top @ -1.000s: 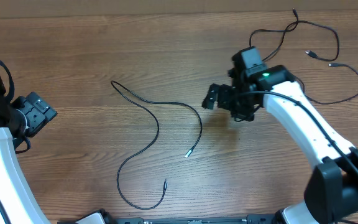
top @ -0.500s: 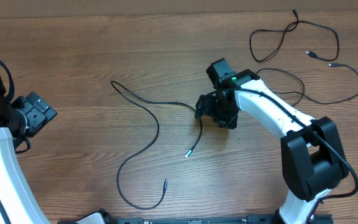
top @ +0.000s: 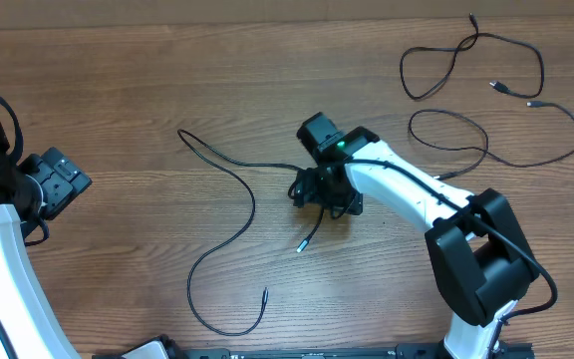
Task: Untangle cables
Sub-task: 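Move the right gripper left toward the cable at table center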
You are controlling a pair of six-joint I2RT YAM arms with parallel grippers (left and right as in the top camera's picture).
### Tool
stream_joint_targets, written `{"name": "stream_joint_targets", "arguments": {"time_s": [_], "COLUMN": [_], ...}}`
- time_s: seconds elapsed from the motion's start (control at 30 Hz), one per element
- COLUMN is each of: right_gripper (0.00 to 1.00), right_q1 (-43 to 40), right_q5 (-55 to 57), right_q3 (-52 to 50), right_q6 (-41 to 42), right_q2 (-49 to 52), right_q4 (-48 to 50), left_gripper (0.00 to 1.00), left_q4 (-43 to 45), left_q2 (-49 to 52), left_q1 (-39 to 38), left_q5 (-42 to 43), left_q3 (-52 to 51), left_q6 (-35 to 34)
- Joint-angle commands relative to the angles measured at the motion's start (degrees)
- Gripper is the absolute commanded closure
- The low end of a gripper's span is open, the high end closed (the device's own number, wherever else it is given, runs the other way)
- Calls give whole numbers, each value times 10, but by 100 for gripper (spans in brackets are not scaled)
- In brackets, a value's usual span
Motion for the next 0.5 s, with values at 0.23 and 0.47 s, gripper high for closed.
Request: {"name": "stream_joint_targets", "arguments": {"time_s": [0.23, 0.47], "right_gripper": [30, 30], "right_q1": [3, 3], "right_q5": [43, 43], "right_q3": [-3, -3], "right_q6": [19, 19], "right_q2": [2, 9], "right_q4": [6, 6], "left_gripper": [1, 1], "left_q4": [0, 0], "left_q2": [0, 0], "left_q1": [2, 2], "left_q5": [1, 1], "left_q3": [-2, -2], "left_q6": [-9, -9]}}
